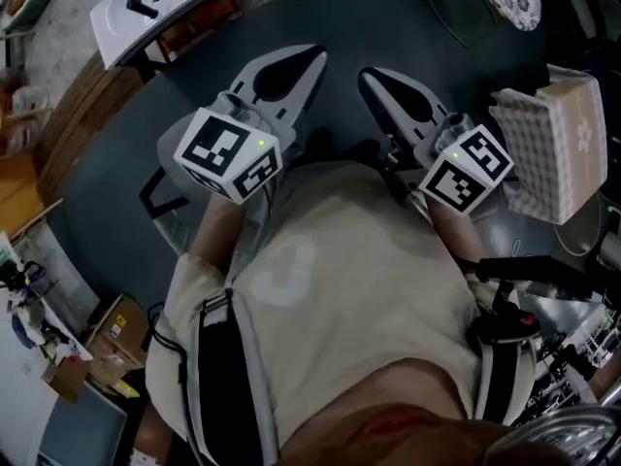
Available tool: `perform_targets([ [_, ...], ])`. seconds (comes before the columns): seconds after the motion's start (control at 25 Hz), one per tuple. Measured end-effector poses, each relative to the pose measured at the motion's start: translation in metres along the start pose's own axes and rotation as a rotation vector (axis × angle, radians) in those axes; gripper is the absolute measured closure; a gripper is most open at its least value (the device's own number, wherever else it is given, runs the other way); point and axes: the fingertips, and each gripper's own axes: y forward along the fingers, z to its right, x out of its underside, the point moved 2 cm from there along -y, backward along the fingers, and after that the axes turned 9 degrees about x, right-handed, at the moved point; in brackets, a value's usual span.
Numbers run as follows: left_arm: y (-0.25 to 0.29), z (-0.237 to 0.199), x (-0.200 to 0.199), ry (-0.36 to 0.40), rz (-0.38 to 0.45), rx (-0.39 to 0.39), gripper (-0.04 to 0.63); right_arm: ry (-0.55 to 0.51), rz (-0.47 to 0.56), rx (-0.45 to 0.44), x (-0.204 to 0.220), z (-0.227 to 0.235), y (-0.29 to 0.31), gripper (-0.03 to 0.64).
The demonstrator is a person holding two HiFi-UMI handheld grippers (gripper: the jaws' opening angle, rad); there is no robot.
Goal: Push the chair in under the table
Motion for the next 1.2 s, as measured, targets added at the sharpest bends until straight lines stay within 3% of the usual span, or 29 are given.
perform_targets([
  [0.2,0.046,0.021,-0.004,0.051,-0.053,0.085,0.589,0.072,0.077,0.062,-0.013,0.037,-0.030,0.606],
  [0.4,0.093,0.046,0.005,-0.001,-0.096,0.174,0.589,0.140,0.130,0.108,-0.019,0.075,-0.064,0.606],
  [0.68,0.150,0.081,0.004,0.034,-0.140,0.210,0.589,0.204,0.181,0.159,-0.031,0.121,-0.117,0.606],
  [0.92,0.182,0.094,0.017,0.010,-0.174,0.227,0.589,0.233,0.185,0.186,-0.028,0.147,-0.142,0.606],
  [1.08,0.198,0.093,0.018,0.007,-0.195,0.269,0.589,0.227,0.206,0.264,-0.030,0.167,-0.153,0.606],
  [1.2,0.229,0.091,0.019,0.000,-0.234,0.363,0.589,0.243,0.240,0.379,-0.038,0.196,-0.172,0.606],
])
